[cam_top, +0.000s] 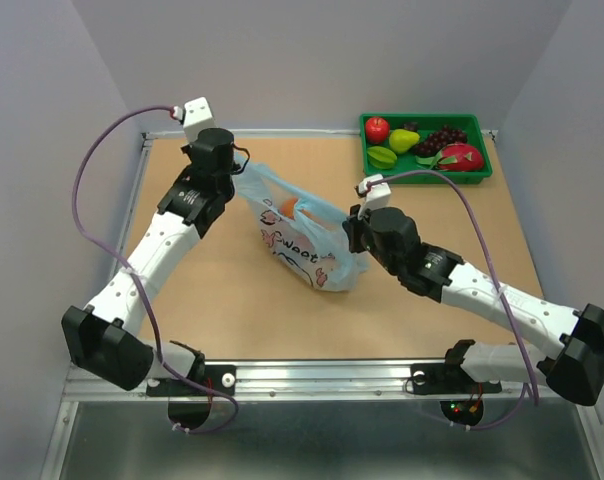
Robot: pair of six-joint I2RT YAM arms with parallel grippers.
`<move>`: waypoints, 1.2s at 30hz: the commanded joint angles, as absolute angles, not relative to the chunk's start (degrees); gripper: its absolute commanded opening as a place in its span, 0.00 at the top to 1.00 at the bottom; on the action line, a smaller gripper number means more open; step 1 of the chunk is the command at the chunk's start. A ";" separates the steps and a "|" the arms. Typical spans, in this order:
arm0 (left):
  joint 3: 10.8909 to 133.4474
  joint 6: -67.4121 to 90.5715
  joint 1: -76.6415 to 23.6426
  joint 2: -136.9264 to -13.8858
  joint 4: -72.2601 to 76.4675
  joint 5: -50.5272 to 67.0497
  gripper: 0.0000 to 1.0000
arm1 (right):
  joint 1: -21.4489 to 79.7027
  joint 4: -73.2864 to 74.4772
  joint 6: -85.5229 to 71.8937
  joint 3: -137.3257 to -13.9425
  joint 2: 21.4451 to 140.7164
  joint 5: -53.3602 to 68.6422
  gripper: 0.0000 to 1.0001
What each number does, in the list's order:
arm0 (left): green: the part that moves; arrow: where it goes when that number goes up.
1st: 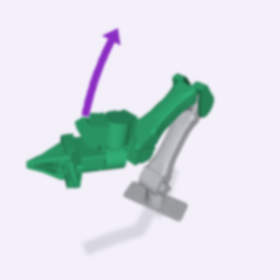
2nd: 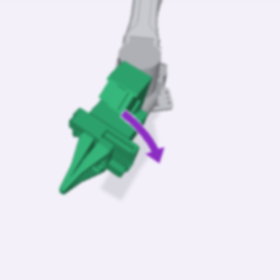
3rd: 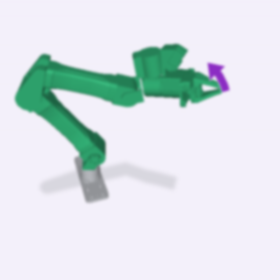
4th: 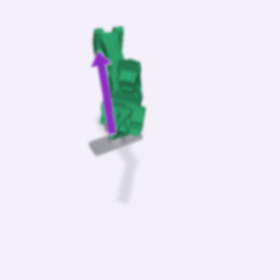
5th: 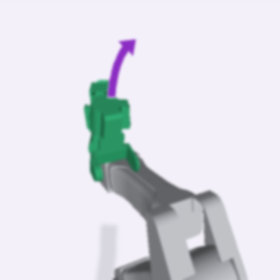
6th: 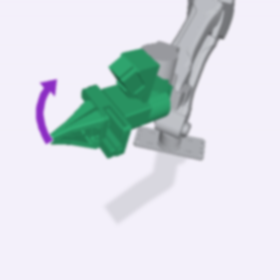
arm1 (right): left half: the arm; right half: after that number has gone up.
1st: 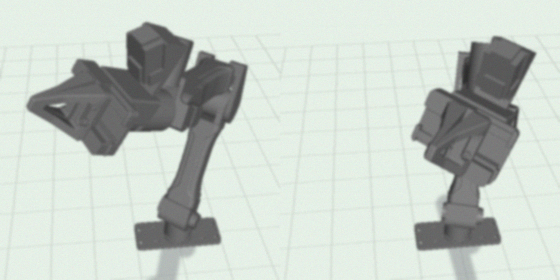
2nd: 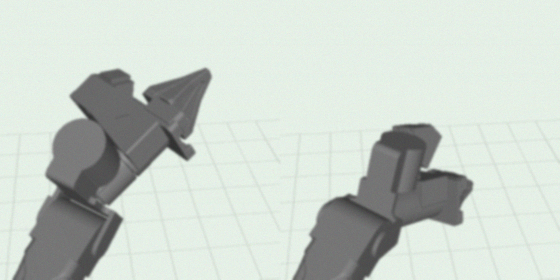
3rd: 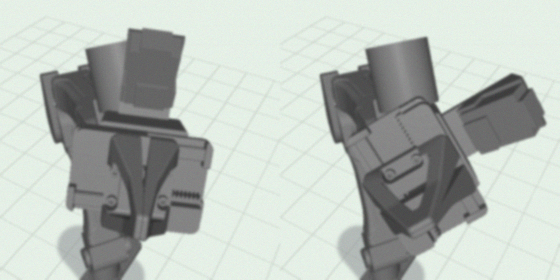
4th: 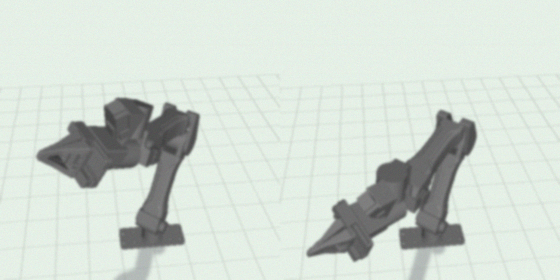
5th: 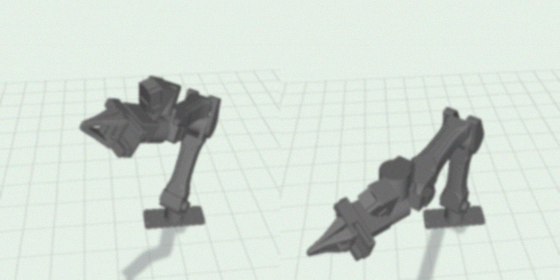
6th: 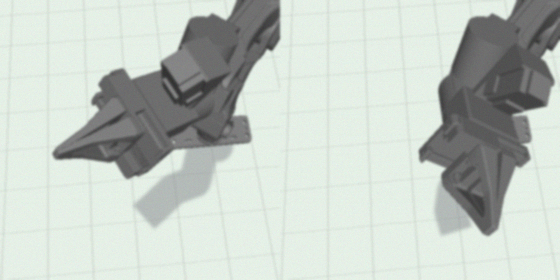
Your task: Untie the knot of the plastic bag and take out the fruit
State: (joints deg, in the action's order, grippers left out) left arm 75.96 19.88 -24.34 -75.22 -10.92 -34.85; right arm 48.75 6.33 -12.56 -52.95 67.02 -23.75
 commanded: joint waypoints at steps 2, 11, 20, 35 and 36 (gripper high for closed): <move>82.17 0.36 -21.89 -80.94 -20.91 -48.76 1.00 | 48.34 5.98 -11.07 -49.05 66.62 -23.82 0.99; 76.47 2.01 -20.04 -73.84 -16.97 -38.18 1.00 | 48.25 8.08 -9.07 -49.74 62.40 -28.76 0.64; 67.68 5.80 -19.95 -65.39 -10.90 -21.36 1.00 | 48.43 22.58 -1.32 -73.54 70.21 -10.30 0.15; 65.13 7.47 -17.67 -61.70 -7.91 -15.65 1.00 | 50.71 30.94 2.99 -106.51 98.33 -10.09 0.09; 64.87 7.64 -17.58 -61.35 -7.65 -15.12 1.00 | 50.63 30.94 3.25 -107.22 100.96 -12.11 0.09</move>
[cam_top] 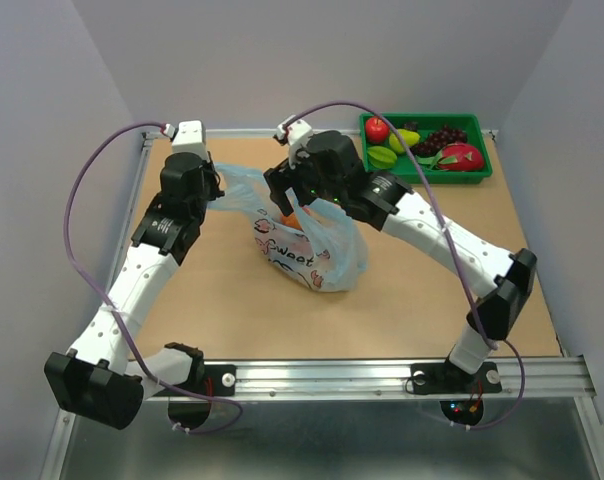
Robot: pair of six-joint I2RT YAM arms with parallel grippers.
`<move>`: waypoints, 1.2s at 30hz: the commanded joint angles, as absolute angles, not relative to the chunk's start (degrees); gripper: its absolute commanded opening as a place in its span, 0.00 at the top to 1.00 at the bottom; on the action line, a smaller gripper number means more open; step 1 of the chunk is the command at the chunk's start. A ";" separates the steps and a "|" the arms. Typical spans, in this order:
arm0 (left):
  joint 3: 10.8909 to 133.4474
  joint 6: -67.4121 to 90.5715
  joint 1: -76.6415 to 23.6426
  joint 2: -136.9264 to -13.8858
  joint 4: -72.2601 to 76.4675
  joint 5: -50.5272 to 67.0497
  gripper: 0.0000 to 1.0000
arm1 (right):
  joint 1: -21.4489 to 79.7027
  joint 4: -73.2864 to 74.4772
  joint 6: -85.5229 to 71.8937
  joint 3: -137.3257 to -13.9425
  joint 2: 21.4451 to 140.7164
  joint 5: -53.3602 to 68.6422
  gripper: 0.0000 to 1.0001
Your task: Untie the knot of the plastic bag and take out the fruit
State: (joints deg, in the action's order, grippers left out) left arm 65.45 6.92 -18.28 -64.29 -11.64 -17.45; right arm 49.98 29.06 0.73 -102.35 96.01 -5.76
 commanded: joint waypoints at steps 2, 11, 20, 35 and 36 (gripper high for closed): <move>64.78 7.65 -17.32 -61.26 -7.56 -15.12 1.00 | 50.63 30.94 3.78 -108.54 103.17 -17.47 0.11; 64.86 9.93 -15.56 -61.52 -8.26 -24.69 0.92 | 50.18 30.85 0.80 -106.88 104.33 -25.14 0.99; 68.29 19.85 -16.08 -56.44 -12.12 -18.64 0.02 | 50.19 30.59 -8.95 -107.67 102.66 -21.71 0.99; 43.97 48.76 -37.07 -44.47 -9.94 -26.62 0.01 | 50.10 26.20 -13.98 -102.57 101.16 -18.11 0.99; 42.81 51.39 -37.61 -44.73 -8.37 -28.63 0.01 | 50.10 25.93 -14.15 -102.13 100.90 -17.84 0.99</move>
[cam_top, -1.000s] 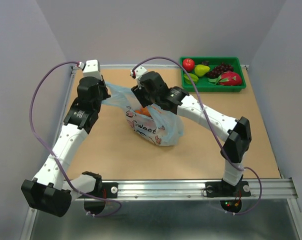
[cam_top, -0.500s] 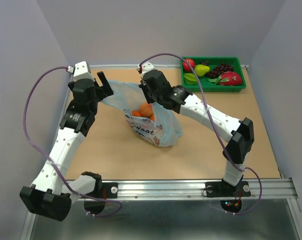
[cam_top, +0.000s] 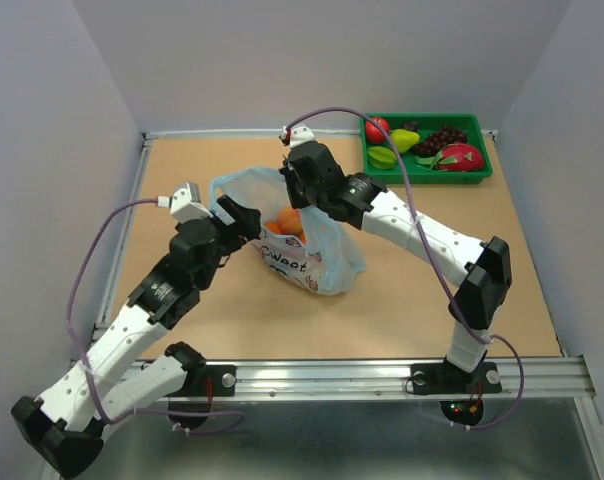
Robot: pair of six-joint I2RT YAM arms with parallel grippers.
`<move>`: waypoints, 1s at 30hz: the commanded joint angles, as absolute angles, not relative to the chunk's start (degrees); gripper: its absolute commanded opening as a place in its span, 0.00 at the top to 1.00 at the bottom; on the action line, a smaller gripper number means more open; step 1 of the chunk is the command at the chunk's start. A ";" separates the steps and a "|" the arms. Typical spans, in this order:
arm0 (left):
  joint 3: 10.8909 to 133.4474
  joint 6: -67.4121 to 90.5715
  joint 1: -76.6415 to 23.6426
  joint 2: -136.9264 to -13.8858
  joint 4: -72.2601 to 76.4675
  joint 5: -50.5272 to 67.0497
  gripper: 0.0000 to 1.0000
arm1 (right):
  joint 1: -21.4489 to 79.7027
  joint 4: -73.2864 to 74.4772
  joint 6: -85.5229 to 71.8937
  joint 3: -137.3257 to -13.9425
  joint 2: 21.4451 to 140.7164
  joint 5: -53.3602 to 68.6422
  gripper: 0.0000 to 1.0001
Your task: Untie the knot of the plastic bag and take out the fruit
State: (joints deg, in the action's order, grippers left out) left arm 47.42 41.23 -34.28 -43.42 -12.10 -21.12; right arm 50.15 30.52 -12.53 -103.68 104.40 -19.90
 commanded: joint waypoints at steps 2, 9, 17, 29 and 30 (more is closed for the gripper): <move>39.91 53.51 -39.19 -45.96 -5.64 -30.31 0.01 | 50.19 25.23 -14.32 -101.08 100.55 -17.06 0.99; 35.42 60.73 -42.19 -50.09 2.26 -35.50 0.01 | 50.19 23.38 -14.59 -97.91 99.32 -15.21 0.99; 37.09 62.49 -42.80 -57.83 8.87 -37.53 0.02 | 50.19 21.89 -15.38 -95.10 98.17 -14.33 0.99; 34.46 61.10 -40.44 -58.46 -1.83 -45.70 0.94 | 44.94 21.36 -11.07 -92.55 95.45 -23.91 0.99; 34.02 59.60 -37.73 -57.66 -2.72 -44.83 1.00 | 43.09 21.27 -11.77 -91.85 95.19 -22.51 0.99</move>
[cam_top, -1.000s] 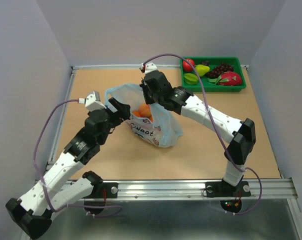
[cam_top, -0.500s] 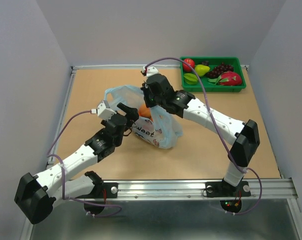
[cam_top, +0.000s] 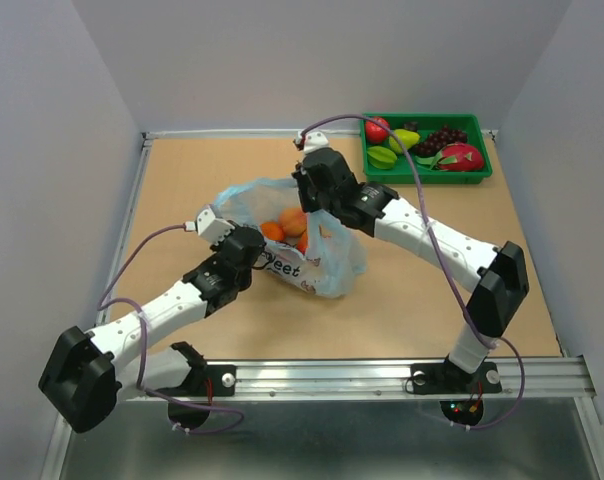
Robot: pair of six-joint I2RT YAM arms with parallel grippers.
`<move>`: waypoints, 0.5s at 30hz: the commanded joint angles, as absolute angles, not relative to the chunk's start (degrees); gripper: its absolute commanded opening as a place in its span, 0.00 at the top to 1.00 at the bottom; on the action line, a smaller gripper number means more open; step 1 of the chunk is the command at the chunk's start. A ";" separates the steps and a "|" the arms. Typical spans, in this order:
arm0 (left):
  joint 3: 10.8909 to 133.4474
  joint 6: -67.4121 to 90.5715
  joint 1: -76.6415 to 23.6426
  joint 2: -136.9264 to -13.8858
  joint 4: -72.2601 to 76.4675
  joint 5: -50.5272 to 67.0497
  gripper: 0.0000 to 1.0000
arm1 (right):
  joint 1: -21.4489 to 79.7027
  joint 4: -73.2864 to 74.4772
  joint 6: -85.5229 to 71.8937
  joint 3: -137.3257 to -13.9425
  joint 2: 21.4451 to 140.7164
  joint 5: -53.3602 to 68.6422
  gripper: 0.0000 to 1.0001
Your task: Untie the knot of the plastic bag and take out the fruit
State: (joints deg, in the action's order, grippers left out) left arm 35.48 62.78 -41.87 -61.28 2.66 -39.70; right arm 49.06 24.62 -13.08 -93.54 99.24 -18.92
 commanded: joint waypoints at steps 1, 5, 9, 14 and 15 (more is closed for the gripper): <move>33.49 58.11 -35.44 -56.61 -2.90 -43.87 1.00 | 41.15 21.10 -12.21 -91.41 95.01 -21.54 0.99; 32.43 48.27 -25.50 -51.77 -1.85 -38.06 1.00 | 33.93 19.16 -13.62 -89.74 95.44 -18.11 0.99; 36.90 43.60 -23.73 -51.77 -3.78 -35.70 1.00 | 33.40 19.16 -13.36 -90.61 96.59 -13.65 0.90; 46.39 35.52 -23.82 -56.07 -5.79 -28.05 1.00 | 35.41 19.07 -10.99 -90.00 93.09 -5.89 0.39; 47.71 34.46 -23.91 -56.77 -6.67 -27.08 1.00 | 36.29 19.07 -9.42 -89.83 92.12 -6.32 0.34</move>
State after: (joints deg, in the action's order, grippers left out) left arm 40.88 43.07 -23.97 -54.83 -3.86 -30.61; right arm 34.50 22.02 -12.84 -90.89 97.41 -9.56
